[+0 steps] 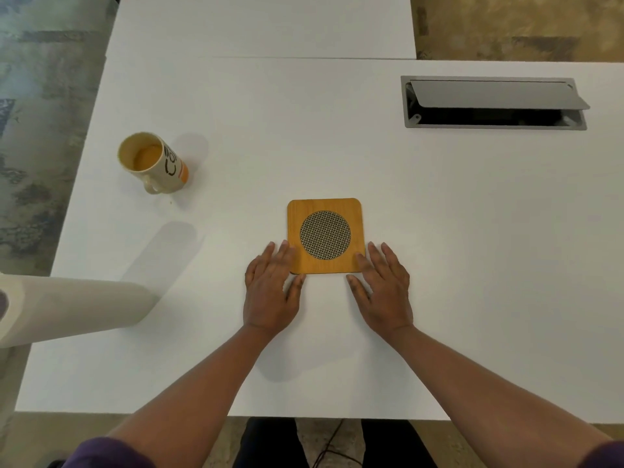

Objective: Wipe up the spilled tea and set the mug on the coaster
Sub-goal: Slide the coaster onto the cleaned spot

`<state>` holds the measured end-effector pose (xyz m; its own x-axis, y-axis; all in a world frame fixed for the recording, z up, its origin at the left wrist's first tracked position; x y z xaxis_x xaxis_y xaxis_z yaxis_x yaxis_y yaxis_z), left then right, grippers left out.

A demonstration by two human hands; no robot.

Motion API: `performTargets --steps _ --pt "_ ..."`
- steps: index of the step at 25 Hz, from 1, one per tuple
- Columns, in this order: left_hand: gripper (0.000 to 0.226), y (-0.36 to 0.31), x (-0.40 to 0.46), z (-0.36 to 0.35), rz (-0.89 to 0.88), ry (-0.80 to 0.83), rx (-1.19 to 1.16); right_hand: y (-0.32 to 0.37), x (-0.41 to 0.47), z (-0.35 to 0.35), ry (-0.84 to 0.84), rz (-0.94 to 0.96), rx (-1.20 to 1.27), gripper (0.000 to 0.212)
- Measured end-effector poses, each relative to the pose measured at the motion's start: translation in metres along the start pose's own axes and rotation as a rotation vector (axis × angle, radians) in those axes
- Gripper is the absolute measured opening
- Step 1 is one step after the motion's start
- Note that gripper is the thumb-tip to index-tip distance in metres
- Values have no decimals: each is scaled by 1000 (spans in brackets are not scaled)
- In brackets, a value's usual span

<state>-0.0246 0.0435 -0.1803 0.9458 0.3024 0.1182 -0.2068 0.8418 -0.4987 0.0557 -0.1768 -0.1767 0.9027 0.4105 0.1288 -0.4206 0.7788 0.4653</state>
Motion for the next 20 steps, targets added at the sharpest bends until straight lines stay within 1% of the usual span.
performTargets --steps 4,8,15,20 --pt "48 0 1 -3 -38 17 35 -3 -1 1 -57 3 23 38" --pt "48 1 0 -4 -54 4 31 -4 -3 1 -126 10 45 32" --pt "48 1 -1 -3 -66 -35 13 -3 -3 1 -144 13 53 29" --pt "48 1 0 -5 -57 -33 14 -3 -4 1 -168 21 56 26"
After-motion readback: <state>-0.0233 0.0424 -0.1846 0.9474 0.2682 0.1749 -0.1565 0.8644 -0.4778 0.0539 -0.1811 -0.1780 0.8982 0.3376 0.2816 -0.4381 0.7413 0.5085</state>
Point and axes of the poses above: each hand's wrist, its own x-axis towards the middle knuckle, its own z-axis out of the back of the hand, y = z × x, the point moved 4 cm from there along x, towards the middle knuckle, and after that the axes turned 2 degrees about -y, right-handed, at the moved point
